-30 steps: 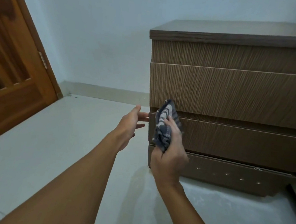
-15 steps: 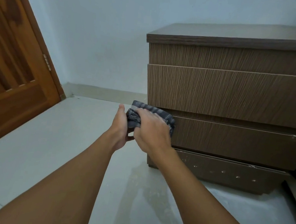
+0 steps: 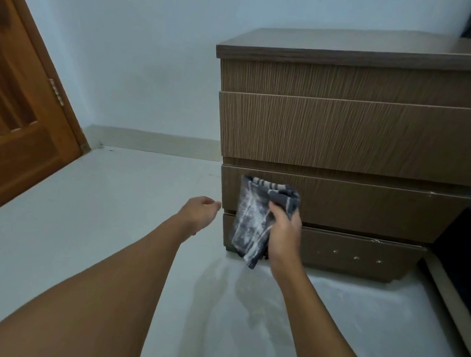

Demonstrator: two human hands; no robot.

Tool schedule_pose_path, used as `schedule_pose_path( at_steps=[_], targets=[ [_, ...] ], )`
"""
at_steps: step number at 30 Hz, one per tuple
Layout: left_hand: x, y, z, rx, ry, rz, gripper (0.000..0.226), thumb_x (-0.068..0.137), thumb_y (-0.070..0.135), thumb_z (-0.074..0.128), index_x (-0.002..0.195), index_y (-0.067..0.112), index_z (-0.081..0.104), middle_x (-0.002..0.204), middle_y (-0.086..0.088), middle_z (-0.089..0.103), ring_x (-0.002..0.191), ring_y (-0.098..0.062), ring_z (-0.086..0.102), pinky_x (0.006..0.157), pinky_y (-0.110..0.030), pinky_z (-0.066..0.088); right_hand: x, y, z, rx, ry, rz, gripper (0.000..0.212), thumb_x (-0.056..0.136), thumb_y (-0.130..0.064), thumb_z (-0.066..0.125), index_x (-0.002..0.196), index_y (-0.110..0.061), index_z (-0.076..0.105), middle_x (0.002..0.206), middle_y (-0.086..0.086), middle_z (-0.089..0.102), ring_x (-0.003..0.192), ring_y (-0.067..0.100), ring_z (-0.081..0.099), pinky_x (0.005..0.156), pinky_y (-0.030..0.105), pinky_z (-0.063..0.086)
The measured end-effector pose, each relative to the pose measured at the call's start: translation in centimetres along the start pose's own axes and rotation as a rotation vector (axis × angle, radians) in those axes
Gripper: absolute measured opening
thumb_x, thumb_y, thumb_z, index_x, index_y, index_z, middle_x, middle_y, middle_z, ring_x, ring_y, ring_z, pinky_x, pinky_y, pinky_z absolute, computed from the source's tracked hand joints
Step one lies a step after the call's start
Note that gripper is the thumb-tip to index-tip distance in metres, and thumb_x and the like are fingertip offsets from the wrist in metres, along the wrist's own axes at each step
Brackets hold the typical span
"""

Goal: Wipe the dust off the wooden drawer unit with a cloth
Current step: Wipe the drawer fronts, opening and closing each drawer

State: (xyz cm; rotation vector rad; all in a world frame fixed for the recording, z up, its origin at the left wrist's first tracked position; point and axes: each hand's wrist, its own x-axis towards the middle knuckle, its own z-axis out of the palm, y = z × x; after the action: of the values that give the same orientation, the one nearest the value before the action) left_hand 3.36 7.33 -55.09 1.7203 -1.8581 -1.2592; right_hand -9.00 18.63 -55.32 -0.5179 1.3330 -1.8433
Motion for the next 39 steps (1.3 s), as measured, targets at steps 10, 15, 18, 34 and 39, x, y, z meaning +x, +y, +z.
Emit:
schedule_pose_path(
  at_steps=[10, 15, 18, 34, 39],
  targets=[
    [3.4, -1.7, 6.2, -0.003, 0.057, -0.067, 0.051, 0.099, 0.022, 0.046, 0.144, 0.001, 0.039, 0.146, -0.017, 0.045, 0.129, -0.035, 0.047, 0.104, -0.042, 0.043, 0.3, 0.1, -9.7, 0.104, 0.391, 0.003, 0.02, 0.094, -0.019, 0.055, 0.109, -0.032, 0.058, 0.108, 0.002, 0.066, 0.102, 0.027, 0.064, 0.094, 0.049, 0.05],
    [4.1, -1.8, 8.4, -0.178, 0.156, -0.096, 0.042, 0.103, 0.03, 0.039, 0.127, 0.0, 0.055, 0.107, -0.01, 0.056, 0.091, -0.027, 0.052, 0.078, -0.037, 0.045, -0.2, 0.4, -13.1, 0.058, 0.477, -0.029, 0.024, 0.096, -0.017, 0.054, 0.117, -0.028, 0.054, 0.112, 0.004, 0.064, 0.104, 0.026, 0.062, 0.095, 0.045, 0.049],
    [4.6, -1.5, 9.2, -0.302, 0.227, -0.127, 0.042, 0.1, 0.035, 0.045, 0.127, 0.004, 0.055, 0.113, -0.013, 0.059, 0.091, -0.027, 0.052, 0.081, -0.038, 0.045, -0.6, 0.7, -14.4, 0.027, 0.505, -0.042, 0.023, 0.096, -0.016, 0.054, 0.116, -0.028, 0.055, 0.105, -0.001, 0.064, 0.102, 0.024, 0.063, 0.092, 0.043, 0.05],
    [3.1, -2.0, 10.1, -0.435, 0.312, -0.221, 0.042, 0.096, 0.032, 0.053, 0.128, 0.006, 0.042, 0.122, -0.016, 0.051, 0.097, -0.028, 0.047, 0.084, -0.042, 0.044, -1.7, -1.7, -22.3, -0.549, 0.856, -0.34, 0.04, 0.097, -0.017, 0.052, 0.137, -0.023, 0.047, 0.109, -0.008, 0.056, 0.098, 0.011, 0.051, 0.083, 0.03, 0.037],
    [0.7, -3.2, 10.7, -0.467, 0.384, -0.191, 0.037, 0.097, 0.025, 0.052, 0.126, 0.004, 0.046, 0.118, -0.016, 0.054, 0.095, -0.026, 0.047, 0.083, -0.037, 0.042, -1.4, -1.6, -24.4, -0.991, 0.784, -0.475, 0.05, 0.085, -0.001, 0.055, 0.131, -0.021, 0.052, 0.114, 0.006, 0.066, 0.1, 0.023, 0.061, 0.083, 0.03, 0.041]
  ],
)
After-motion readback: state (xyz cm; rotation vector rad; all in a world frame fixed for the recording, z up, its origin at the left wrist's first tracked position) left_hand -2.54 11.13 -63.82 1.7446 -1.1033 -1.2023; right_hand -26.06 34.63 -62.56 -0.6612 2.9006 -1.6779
